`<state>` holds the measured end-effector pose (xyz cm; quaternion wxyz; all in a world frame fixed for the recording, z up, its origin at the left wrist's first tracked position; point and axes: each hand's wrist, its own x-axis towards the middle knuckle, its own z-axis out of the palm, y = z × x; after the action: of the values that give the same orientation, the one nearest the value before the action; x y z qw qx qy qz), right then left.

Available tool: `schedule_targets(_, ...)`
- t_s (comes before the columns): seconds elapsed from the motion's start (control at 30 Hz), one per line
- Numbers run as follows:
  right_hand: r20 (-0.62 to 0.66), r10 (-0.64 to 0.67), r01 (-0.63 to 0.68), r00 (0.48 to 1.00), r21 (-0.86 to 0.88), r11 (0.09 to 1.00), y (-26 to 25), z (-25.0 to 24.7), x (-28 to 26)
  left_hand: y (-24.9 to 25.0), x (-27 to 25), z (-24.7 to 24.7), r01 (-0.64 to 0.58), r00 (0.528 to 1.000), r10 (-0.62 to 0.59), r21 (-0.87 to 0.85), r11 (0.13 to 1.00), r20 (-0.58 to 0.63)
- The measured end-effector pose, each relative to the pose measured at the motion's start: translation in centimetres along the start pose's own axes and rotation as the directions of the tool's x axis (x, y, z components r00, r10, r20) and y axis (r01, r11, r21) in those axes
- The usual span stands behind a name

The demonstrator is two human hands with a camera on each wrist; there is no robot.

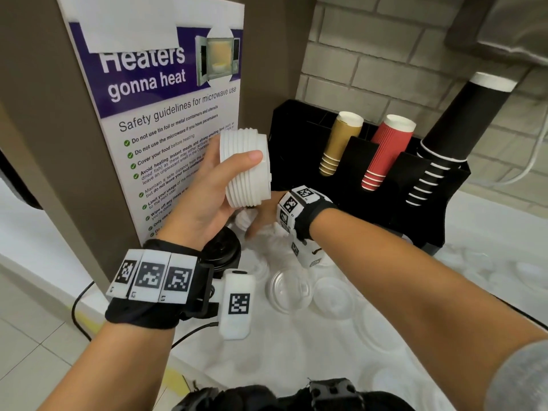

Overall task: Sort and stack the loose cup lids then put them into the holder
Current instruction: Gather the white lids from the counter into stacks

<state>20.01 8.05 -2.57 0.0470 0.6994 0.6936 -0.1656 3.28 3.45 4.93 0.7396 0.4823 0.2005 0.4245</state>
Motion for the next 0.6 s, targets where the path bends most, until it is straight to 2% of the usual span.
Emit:
schedule_targets(0.07,0.137,0.024,-0.031,0.990,0.050,0.998,-0.5,-0.6,0.1,0.0,0.0,0.1,0.001,1.000,-0.001,0.005,1.000,0.005)
schedule_targets(0.13,0.194,0.043,-0.060,0.980,0.082,0.995,-0.5,-0.9,0.1,-0.1,0.0,0.2,0.002,1.000,-0.002,0.009,1.000,0.008)
schedule_targets(0.27,0.141,0.055,-0.048,0.988,-0.053,0.997,0.5,0.2,0.0,-0.1,0.1,0.2,0.012,1.000,-0.012,0.010,1.000,-0.001)
schedule_targets(0.47,0.198,0.030,0.003,0.980,-0.166,0.986,1.2,1.8,0.5,-0.1,0.1,-0.2,0.012,1.000,-0.012,0.002,1.000,-0.013)
schedule_targets(0.53,0.230,0.035,0.000,0.973,-0.148,0.989,1.5,0.7,0.6,-0.1,0.0,-0.2,0.002,1.000,-0.002,0.007,1.000,-0.012)
schedule_targets(0.6,0.177,0.011,0.000,0.984,-0.063,0.998,2.1,-0.8,0.0,-0.2,0.0,-0.3,-0.006,1.000,0.006,0.013,1.000,-0.008)
